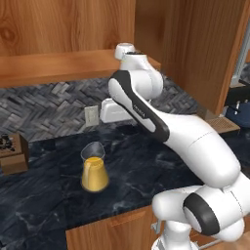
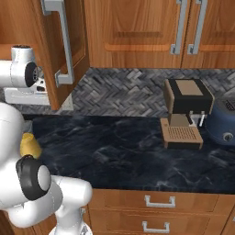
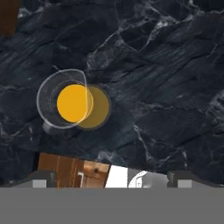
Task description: There is a tray on the dining counter. Grab the cup, mug, and pitcher and place them on the tray. The pitcher may be placed next to the tray if it cannot fit the tray.
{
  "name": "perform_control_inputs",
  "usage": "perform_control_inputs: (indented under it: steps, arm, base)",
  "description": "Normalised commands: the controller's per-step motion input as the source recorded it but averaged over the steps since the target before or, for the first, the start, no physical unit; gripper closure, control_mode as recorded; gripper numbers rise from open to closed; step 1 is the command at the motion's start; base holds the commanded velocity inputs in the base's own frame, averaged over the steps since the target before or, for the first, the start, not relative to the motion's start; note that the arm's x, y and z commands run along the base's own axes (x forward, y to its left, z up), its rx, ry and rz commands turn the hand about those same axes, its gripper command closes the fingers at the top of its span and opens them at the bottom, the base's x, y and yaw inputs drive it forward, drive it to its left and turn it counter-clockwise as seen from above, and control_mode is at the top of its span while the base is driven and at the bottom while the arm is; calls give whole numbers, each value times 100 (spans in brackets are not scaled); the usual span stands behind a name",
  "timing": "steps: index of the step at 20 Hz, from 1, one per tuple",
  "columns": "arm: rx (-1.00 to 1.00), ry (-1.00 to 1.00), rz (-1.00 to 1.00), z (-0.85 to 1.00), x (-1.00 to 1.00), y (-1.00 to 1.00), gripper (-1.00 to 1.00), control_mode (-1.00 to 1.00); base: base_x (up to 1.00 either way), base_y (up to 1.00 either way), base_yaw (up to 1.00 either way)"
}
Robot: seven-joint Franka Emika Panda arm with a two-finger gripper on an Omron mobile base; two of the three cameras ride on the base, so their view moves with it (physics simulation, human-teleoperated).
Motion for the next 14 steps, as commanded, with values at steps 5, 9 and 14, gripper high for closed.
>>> perform_control_inputs:
  steps: [5,9,14]
  arm:
    - [-7,-8,-22,39,39,15,-100,-100]
    - [-8,-6,-22,34,38,15,-100,-100]
    - [-5,-8,-22,41,35,7,-100,-100]
  base:
    - [0,0,0]
    - [0,0,0]
    - [0,0,0]
